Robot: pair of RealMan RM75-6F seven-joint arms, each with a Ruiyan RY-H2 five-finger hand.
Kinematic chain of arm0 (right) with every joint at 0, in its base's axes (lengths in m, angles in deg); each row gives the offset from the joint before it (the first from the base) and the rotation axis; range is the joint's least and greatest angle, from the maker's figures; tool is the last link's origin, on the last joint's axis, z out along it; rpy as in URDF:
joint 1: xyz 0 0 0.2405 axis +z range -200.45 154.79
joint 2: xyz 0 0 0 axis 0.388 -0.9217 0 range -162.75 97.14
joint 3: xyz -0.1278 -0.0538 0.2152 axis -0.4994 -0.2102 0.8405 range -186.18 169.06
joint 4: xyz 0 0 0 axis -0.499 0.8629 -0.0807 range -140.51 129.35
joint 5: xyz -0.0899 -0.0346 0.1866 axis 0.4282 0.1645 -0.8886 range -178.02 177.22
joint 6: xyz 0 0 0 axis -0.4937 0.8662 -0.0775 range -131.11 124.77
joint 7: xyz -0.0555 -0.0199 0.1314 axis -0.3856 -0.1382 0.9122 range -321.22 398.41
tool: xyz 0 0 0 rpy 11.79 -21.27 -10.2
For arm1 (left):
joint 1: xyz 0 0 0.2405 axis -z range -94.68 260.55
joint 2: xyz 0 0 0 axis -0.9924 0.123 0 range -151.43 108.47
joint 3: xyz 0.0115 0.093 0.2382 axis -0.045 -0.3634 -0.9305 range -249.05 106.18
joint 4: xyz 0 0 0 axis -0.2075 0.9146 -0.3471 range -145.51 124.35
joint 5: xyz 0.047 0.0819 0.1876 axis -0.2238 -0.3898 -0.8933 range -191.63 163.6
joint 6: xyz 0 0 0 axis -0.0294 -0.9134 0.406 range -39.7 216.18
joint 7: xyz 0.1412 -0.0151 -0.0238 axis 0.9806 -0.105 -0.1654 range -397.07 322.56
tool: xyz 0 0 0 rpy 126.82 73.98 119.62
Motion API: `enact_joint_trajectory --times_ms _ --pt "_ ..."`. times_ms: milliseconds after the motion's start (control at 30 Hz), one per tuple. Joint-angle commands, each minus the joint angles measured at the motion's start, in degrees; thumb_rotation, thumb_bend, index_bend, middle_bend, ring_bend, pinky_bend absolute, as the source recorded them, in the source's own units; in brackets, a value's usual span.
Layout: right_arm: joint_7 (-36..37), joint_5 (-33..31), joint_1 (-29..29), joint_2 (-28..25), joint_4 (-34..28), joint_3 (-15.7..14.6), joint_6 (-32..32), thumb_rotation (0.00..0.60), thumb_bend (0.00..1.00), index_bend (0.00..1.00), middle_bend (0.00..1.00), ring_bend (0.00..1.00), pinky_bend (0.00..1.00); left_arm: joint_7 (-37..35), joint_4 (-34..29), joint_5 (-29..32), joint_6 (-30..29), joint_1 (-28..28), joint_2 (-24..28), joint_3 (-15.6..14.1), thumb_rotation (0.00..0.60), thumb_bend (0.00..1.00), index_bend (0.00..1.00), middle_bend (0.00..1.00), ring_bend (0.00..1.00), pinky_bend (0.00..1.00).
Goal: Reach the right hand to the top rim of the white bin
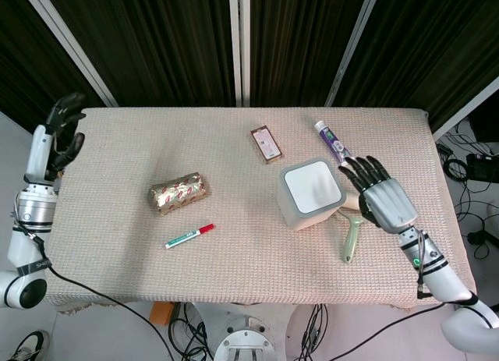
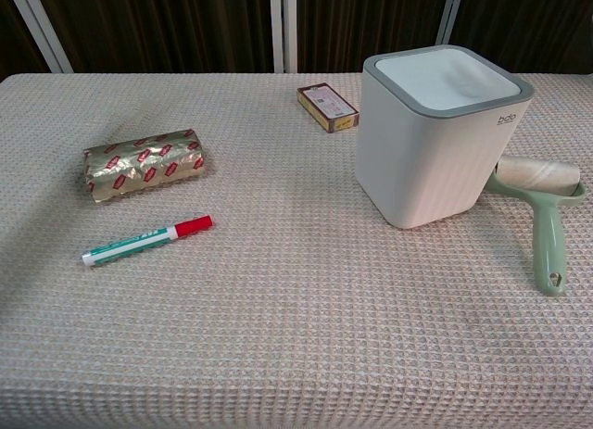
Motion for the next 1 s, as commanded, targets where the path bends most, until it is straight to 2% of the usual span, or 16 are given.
enact_joint_trajectory --times_ms 33,133,167,400,733,800,867,933,967,1000 --pt "-2.49 -0.56 0.22 -1.05 -2.33 -2.05 -2.25 0.6 0.93 0.12 0.0 0.0 0.0 8.49 3.49 -3.34 -1.19 0.06 -0.1 -2.87 0.215 0.22 0.14 0.14 0.13 0.24" --pt "-1.7 -0.42 -0.06 -0.33 -1.92 -2.64 -2.08 0.6 0.93 0.12 0.0 0.0 0.0 16.87 6.41 -5.21 -2.27 -0.06 -0.81 -5.18 0.313 0.22 0.14 0.14 0.13 0.24" --pt "-0.98 -0.3 -0.09 -0.03 -1.59 -2.92 -2.18 0.6 0.93 0.12 0.0 0.0 0.0 19.16 7.03 -5.58 -2.3 -0.18 -0.97 -6.0 0.322 0.22 0.14 0.14 0.13 0.24" --pt "-1.06 0.89 0.02 1.53 -0.08 -3.89 -2.03 0.6 0.94 0.15 0.0 0.0 0.0 22.72 7.15 -4.53 0.78 -0.4 0.01 -8.4 0.331 0.22 0.14 0.14 0.13 0.24" --pt "-3.82 -0.89 0.46 2.45 -0.23 -4.09 -3.5 0.6 0.94 0.41 0.0 0.0 0.0 25.0 6.74 -3.79 2.66 0.05 0.93 -9.4 0.333 0.23 0.14 0.14 0.13 0.24" --pt "-4.0 -1.19 0.51 2.53 -0.2 -4.14 -3.74 0.6 0.93 0.43 0.0 0.0 0.0 24.97 6.73 -3.79 2.64 0.08 0.9 -9.46 0.33 0.23 0.14 0.14 0.13 0.24" --pt "-3.98 -1.39 0.46 2.59 -0.14 -4.05 -3.54 0.6 0.93 0.43 0.0 0.0 0.0 24.92 6.77 -3.79 2.58 0.1 0.83 -9.52 0.329 0.23 0.14 0.14 0.13 0.24" --pt "-3.43 -1.13 0.2 2.64 -0.16 -3.66 -2.25 0.6 0.93 0.39 0.0 0.0 0.0 24.81 6.82 -3.83 2.42 0.12 0.78 -9.52 0.329 0.23 0.14 0.14 0.13 0.24" --pt "-2.88 -0.84 -0.02 2.64 -0.26 -3.37 -1.21 0.6 0.93 0.32 0.0 0.0 0.0 24.77 6.83 -3.85 2.29 0.1 0.75 -9.51 0.329 0.23 0.14 0.14 0.13 0.24" --pt "-2.09 -0.35 -0.35 2.73 -0.31 -2.98 0.26 0.6 0.92 0.2 0.0 0.0 0.0 24.71 6.86 -3.86 2.14 0.09 0.73 -9.48 0.331 0.23 0.14 0.14 0.13 0.24"
